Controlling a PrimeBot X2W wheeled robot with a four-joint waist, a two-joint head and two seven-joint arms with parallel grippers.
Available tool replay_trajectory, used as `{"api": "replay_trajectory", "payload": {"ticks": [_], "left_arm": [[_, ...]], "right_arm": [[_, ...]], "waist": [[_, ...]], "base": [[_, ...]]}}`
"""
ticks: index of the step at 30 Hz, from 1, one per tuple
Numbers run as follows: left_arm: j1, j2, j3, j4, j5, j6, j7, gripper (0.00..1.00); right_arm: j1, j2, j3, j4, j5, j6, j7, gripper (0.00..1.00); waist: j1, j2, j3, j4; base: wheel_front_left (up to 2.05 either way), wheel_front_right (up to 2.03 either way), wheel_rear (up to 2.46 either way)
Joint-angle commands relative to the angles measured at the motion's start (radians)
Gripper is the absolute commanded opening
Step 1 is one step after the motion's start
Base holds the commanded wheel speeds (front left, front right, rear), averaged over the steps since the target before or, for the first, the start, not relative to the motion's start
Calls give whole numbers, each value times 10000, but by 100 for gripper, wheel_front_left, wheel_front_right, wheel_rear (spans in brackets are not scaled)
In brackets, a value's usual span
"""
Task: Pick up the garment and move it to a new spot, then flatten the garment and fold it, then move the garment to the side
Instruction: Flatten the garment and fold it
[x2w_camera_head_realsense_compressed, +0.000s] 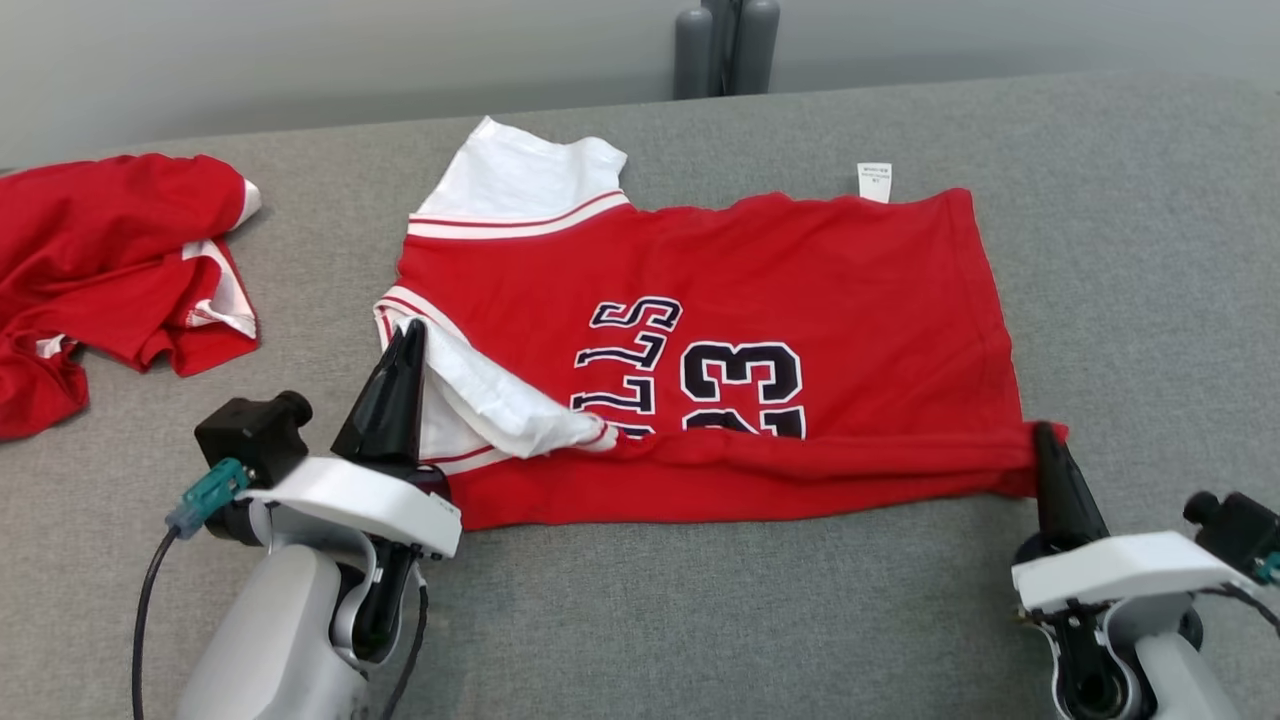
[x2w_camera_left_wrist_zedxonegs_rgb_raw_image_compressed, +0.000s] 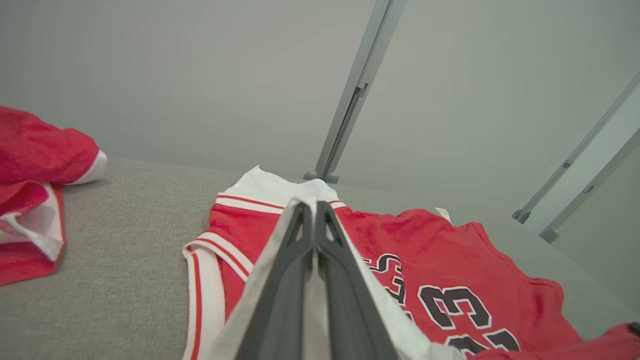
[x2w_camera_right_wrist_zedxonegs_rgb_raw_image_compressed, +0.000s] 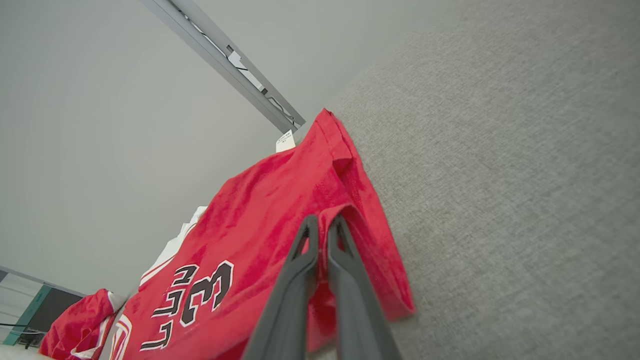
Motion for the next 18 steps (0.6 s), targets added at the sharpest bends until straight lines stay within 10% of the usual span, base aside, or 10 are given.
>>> {"api": "replay_trajectory", "payload": {"ticks": [1, 18], "left_arm": [[-362, 20, 44, 327, 106, -66, -52, 0], [-1468, -370, 753, 1427, 839, -258, -96, 0]], "right_arm": [[-364, -10, 57, 220, -35, 5, -97, 0], [-2108, 33, 419, 2160, -351, 5, -381, 0]], "waist": [[-1, 0, 159, -92], [-1, 0, 506, -76]], "base": [[0, 0, 0], [0, 0, 0]]}}
